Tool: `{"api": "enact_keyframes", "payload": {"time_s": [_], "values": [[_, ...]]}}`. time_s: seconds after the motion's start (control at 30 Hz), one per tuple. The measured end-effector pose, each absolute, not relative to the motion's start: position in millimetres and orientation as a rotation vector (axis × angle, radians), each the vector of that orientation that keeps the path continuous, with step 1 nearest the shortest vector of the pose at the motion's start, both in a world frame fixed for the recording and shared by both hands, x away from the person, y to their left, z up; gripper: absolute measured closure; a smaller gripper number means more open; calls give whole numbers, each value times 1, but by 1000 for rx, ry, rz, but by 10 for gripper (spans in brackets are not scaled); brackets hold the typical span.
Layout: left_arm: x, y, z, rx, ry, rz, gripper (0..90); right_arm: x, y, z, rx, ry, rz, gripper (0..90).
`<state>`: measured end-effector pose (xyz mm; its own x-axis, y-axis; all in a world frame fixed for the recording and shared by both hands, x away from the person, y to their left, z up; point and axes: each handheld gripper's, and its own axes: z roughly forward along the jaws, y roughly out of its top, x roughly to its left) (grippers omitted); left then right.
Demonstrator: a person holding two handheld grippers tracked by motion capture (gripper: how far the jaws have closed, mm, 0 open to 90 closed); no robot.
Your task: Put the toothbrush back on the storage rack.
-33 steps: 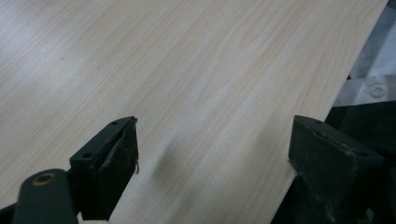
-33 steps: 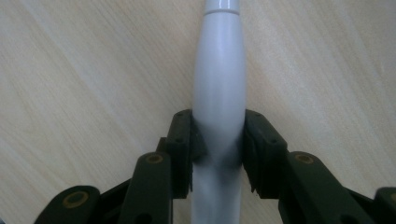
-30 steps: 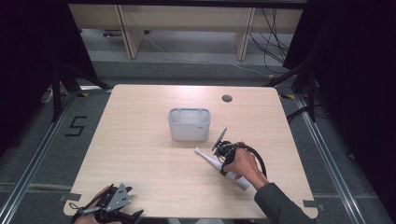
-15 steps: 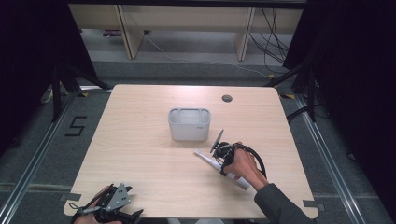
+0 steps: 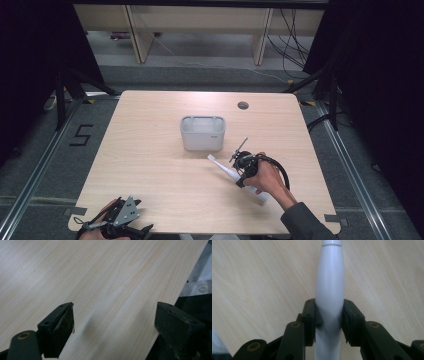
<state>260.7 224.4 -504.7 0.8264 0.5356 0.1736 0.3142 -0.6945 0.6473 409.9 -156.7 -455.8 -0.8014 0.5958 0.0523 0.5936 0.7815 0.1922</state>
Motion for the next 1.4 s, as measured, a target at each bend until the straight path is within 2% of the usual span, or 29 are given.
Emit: {"api": "enact_keyframes", "payload": {"time_s": [0.33,0.67,1.4], "values": [[260,224,-505,2373,627,465,158,401,-181,-420,993,2832,805,666],[261,224,-505,2369,630,470,158,407,-194,-386,941,2664,1116,665],[261,225,-505,2360,641,477,158,446,-176,-370,975,2399,1382,666]]}}
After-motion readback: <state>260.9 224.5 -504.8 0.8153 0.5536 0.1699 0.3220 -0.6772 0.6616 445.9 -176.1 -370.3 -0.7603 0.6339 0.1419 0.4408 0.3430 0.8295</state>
